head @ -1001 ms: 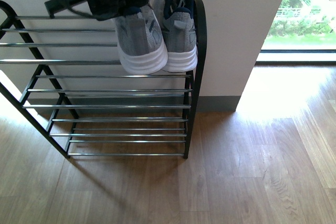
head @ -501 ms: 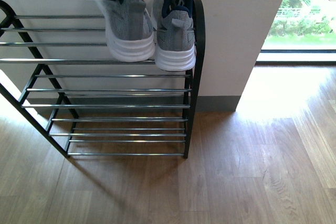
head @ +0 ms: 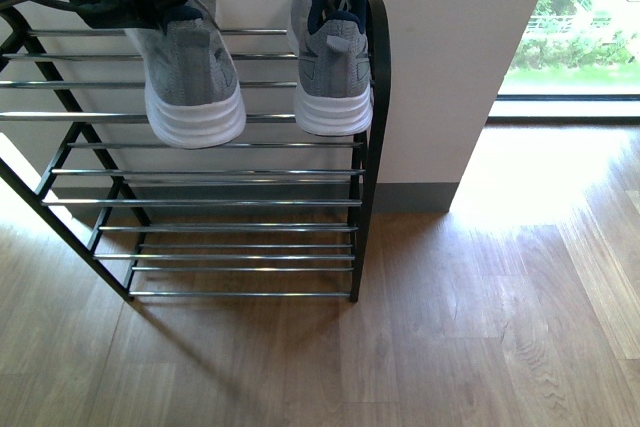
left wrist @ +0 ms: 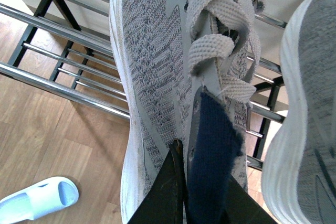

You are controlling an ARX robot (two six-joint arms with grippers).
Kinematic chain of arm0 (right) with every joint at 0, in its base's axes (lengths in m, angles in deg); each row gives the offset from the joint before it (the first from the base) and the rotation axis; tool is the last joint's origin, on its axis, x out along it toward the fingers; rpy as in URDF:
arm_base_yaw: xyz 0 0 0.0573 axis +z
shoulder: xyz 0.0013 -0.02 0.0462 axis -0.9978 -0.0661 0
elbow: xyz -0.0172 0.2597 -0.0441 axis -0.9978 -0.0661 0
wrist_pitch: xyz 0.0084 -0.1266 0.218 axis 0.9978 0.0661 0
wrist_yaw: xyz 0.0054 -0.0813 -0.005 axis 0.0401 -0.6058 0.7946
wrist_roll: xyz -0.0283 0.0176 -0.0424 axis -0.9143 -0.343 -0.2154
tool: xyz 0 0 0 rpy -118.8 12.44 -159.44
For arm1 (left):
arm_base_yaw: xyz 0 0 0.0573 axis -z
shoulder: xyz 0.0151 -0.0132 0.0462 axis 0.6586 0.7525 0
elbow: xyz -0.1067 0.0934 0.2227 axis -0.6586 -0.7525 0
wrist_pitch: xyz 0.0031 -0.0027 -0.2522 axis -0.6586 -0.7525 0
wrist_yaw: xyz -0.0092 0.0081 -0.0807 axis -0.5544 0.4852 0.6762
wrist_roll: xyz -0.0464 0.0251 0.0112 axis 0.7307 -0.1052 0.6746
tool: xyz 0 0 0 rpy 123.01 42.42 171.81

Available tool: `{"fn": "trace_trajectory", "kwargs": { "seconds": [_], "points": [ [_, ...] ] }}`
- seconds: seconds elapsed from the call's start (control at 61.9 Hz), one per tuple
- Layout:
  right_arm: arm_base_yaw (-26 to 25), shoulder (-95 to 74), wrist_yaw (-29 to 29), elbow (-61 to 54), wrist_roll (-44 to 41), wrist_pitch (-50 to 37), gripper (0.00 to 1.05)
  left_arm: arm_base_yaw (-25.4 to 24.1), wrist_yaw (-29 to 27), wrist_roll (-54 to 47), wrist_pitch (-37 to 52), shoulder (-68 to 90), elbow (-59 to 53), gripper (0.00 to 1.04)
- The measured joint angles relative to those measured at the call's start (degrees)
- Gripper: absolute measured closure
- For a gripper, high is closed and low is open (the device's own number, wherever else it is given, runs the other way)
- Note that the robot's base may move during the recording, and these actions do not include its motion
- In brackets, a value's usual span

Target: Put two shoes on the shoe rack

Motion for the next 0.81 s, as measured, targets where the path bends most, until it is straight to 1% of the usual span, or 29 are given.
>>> {"fn": "trace_trajectory", "kwargs": {
  "seconds": [0.065, 0.178, 0.226, 0.339, 0.565, 0.597, 0.662, 0.807],
  "points": [
    [0.0, 0.0, 0.0, 0.0, 0.0, 0.0, 0.09, 0.2, 1.4, -1.2, -0.1, 4.5, 2.8, 1.02],
    [0.0, 0.0, 0.0, 0.0, 0.0, 0.0, 0.09, 1.7, 1.9, -3.3, -0.8, 10.1, 7.8, 1.02],
    [0.0, 0.0, 0.0, 0.0, 0.0, 0.0, 0.09, 1.8, 4.5, -4.2, -0.9, 11.3, 10.4, 1.02],
    [0.0, 0.0, 0.0, 0.0, 0.0, 0.0, 0.09, 2.4, 6.8, -5.9, -1.7, 15.5, 16.9, 1.02],
    [0.0, 0.0, 0.0, 0.0, 0.0, 0.0, 0.09, 2.8, 6.4, -7.1, -1.6, 15.9, 17.5, 1.02],
    [0.0, 0.0, 0.0, 0.0, 0.0, 0.0, 0.09, 2.8, 6.6, -7.1, -1.2, 15.7, 17.2, 1.0],
    [0.0, 0.0, 0.0, 0.0, 0.0, 0.0, 0.09, 2.7, 6.8, -7.1, 0.1, 15.1, 16.0, 0.89],
    [0.0, 0.0, 0.0, 0.0, 0.0, 0.0, 0.09, 2.7, 9.8, -7.0, 1.8, 12.1, 12.1, 0.64]
  ]
}}
